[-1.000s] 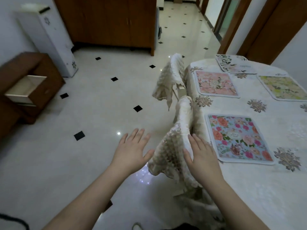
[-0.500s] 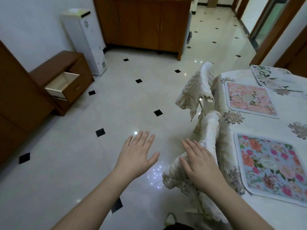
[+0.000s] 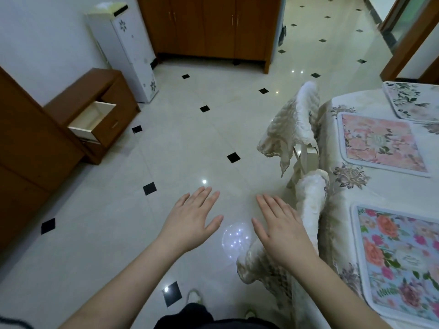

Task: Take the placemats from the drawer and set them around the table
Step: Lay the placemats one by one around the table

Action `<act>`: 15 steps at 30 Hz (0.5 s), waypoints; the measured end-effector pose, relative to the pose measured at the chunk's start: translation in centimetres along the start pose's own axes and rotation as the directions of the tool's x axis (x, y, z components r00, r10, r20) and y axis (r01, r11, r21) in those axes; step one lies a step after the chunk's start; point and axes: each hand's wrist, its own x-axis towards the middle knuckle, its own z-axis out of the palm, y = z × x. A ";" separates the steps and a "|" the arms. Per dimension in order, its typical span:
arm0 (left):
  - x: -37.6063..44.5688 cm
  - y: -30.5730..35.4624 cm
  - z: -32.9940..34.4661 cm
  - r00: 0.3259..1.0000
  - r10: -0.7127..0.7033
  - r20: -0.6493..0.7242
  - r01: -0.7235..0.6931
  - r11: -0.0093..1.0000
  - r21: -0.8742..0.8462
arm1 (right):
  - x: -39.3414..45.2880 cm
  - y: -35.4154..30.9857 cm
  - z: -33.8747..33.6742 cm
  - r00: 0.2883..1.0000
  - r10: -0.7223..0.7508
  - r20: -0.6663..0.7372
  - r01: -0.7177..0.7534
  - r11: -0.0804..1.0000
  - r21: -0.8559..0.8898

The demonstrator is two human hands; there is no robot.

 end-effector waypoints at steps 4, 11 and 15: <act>2.8 -4.5 0.0 0.998 -0.052 -0.030 0.052 0.999 -0.001 | 4.3 -1.8 1.2 1.000 0.006 0.001 -0.006 1.000 -0.030; 7.3 -15.5 -0.3 0.997 -0.078 -0.023 0.078 0.997 0.006 | 14.8 -6.5 2.6 1.000 0.017 0.011 -0.016 0.995 -0.098; 10.4 -20.2 -1.2 0.998 -0.066 0.003 0.066 0.998 0.001 | 18.9 -9.0 2.2 1.000 0.031 -0.002 -0.031 0.992 -0.119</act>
